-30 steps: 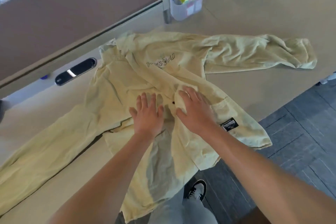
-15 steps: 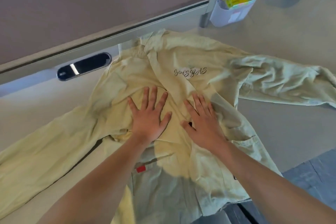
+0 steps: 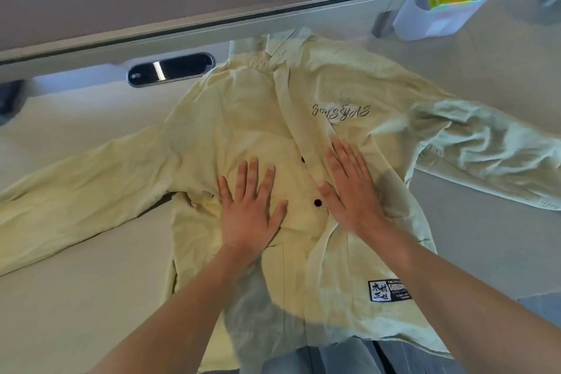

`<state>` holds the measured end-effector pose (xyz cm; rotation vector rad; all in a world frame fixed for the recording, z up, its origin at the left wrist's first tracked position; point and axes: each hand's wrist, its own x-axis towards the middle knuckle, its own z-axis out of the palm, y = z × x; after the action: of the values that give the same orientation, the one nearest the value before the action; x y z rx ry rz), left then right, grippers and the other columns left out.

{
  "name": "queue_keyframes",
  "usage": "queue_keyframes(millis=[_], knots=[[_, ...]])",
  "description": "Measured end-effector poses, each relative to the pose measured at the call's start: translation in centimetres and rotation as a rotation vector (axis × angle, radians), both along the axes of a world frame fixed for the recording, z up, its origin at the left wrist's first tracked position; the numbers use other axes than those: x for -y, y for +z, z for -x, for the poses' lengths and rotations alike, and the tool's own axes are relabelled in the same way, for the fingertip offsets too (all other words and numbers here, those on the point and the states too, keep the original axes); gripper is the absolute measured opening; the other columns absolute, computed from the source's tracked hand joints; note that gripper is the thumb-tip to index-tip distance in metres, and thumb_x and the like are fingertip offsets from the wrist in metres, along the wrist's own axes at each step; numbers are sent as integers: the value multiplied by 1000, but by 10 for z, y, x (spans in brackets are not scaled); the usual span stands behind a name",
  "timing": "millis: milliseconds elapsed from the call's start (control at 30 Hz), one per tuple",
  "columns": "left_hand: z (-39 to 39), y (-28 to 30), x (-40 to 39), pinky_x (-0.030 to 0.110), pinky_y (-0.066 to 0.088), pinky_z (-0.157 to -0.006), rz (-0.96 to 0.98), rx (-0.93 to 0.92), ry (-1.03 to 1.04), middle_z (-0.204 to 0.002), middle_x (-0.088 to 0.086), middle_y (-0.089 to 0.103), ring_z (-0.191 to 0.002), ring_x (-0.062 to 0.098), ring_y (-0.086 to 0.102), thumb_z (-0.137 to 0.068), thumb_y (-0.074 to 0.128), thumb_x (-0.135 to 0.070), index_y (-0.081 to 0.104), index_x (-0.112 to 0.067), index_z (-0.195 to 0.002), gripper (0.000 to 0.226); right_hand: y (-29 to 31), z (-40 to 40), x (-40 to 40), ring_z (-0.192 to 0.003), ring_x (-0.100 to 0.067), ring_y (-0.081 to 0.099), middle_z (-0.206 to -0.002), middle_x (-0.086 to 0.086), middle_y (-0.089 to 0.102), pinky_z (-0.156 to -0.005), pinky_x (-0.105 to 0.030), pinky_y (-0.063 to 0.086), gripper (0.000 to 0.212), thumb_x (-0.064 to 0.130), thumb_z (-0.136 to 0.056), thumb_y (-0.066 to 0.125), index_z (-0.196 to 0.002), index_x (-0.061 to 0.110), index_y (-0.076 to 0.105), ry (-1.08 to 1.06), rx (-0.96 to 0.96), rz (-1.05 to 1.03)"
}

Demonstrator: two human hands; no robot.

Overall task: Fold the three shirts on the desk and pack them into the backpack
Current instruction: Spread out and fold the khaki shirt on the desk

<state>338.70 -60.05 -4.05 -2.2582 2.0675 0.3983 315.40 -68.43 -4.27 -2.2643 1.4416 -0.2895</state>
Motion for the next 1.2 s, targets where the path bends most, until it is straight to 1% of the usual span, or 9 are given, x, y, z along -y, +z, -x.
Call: queue_keyframes(millis=[133,300,467,567,633,767,900,1067,1200], knots=[[13,0,-2,66,-4,-124,-32,-26,90,-173,2,-16,-159,25,-19,-102,24,-64,-1,-33,-166,75,0,14,-8,-162,-15,1,-175,-4,8,-132,-42,4,75,52,-106,36,-167,14,13,61,41,-43],[52,15,-3,68,4,-123,-3,-170,117,-174,7,8,-160,27,-4,-102,33,-48,28,-27,-161,62,3,27,-39,-162,-16,0,-176,-4,6,-131,-42,3,66,49,-109,27,-167,21,15,47,-38,-42],[87,27,13,63,-2,-125,29,-353,265,-167,3,28,-159,19,5,-102,47,-47,60,-24,-138,45,8,58,-97,-162,-16,2,-175,-3,11,-131,-46,9,66,46,-108,34,-167,20,17,33,-92,-63],[99,31,39,66,-1,-123,35,-434,451,-155,2,44,-156,20,15,-95,56,-50,74,-22,-108,36,4,68,-125,-162,-17,1,-175,-2,9,-131,-47,10,67,50,-109,33,-167,19,19,58,-159,-29],[106,31,48,67,-1,-122,49,-442,528,-150,1,46,-154,21,22,-92,63,-47,74,-22,-94,27,0,71,-134,-162,-19,3,-175,-3,10,-131,-49,11,67,49,-108,36,-166,19,22,60,-175,-3],[112,24,53,66,2,-123,125,-434,626,-146,-2,44,-147,19,31,-87,72,-36,75,-23,-84,13,-3,70,-136,-162,-19,3,-175,-2,10,-131,-49,11,67,47,-107,38,-166,19,25,34,-199,24],[113,19,53,64,3,-123,171,-425,622,-144,-3,46,-145,19,34,-87,74,-31,67,-29,-75,14,-4,70,-136,-162,-20,2,-176,-2,8,-130,-50,13,69,49,-107,38,-166,19,22,36,-228,35],[105,23,50,60,7,-124,198,-476,618,-139,-4,50,-140,16,38,-90,70,-27,64,-28,-78,13,-4,68,-136,-162,-18,1,-176,-1,7,-130,-51,13,70,52,-106,37,-166,19,24,15,-203,18],[80,40,50,55,24,-119,262,-473,621,-134,0,58,-134,21,46,-93,65,-25,63,-23,-86,8,6,58,-143,-162,-17,1,-175,-2,14,-130,-53,9,71,60,-106,31,-164,21,28,-34,-123,-40]])
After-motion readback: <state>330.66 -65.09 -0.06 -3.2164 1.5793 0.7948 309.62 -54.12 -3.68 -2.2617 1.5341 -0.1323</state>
